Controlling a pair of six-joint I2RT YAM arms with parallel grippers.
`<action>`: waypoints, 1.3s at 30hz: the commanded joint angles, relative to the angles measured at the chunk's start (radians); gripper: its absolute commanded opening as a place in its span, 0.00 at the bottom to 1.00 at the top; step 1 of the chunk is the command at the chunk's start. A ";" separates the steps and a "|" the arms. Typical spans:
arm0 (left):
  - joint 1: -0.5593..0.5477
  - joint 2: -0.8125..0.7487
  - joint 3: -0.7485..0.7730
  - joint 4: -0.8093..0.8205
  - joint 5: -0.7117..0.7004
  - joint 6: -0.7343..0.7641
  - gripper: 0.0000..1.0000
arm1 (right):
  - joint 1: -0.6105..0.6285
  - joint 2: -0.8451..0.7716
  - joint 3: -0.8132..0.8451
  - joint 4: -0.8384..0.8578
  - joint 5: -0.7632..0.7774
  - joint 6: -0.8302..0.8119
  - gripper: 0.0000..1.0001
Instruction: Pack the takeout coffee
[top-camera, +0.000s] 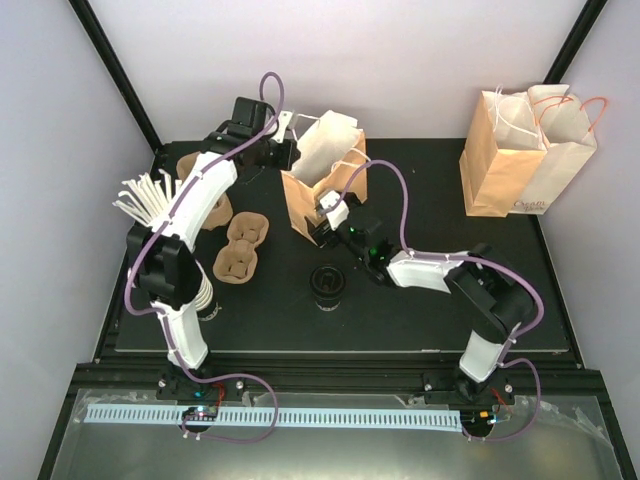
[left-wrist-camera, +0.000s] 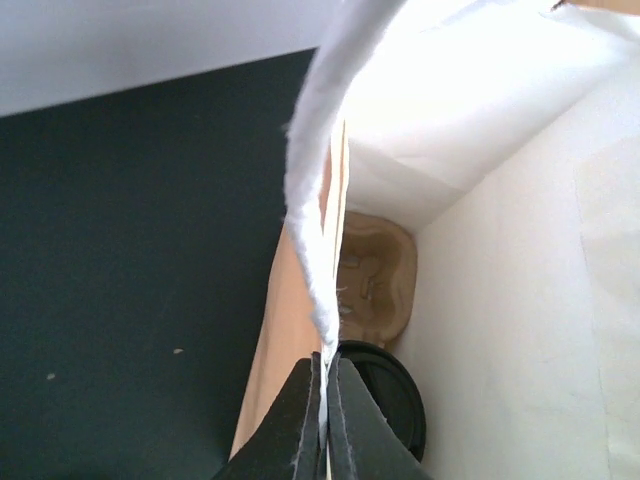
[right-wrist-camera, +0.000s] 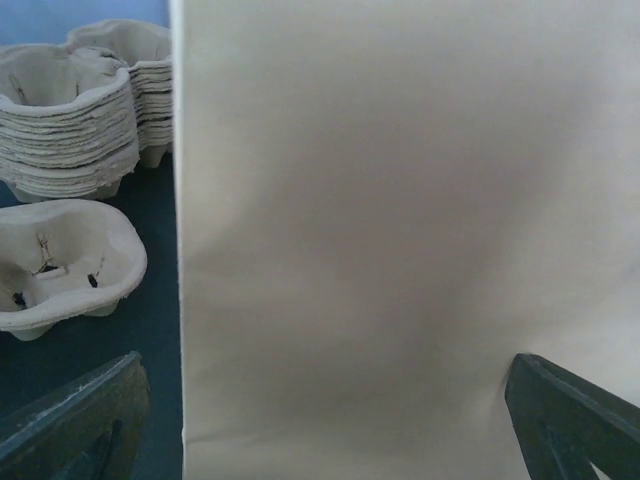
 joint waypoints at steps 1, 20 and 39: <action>0.023 -0.056 0.038 -0.038 -0.095 0.006 0.01 | -0.003 0.058 0.088 -0.055 -0.051 -0.044 1.00; 0.067 -0.037 0.037 -0.053 -0.005 -0.046 0.02 | -0.008 0.021 0.070 -0.010 -0.038 -0.065 1.00; 0.069 -0.040 -0.019 -0.016 0.046 -0.102 0.02 | -0.007 0.072 0.060 -0.011 -0.049 -0.087 1.00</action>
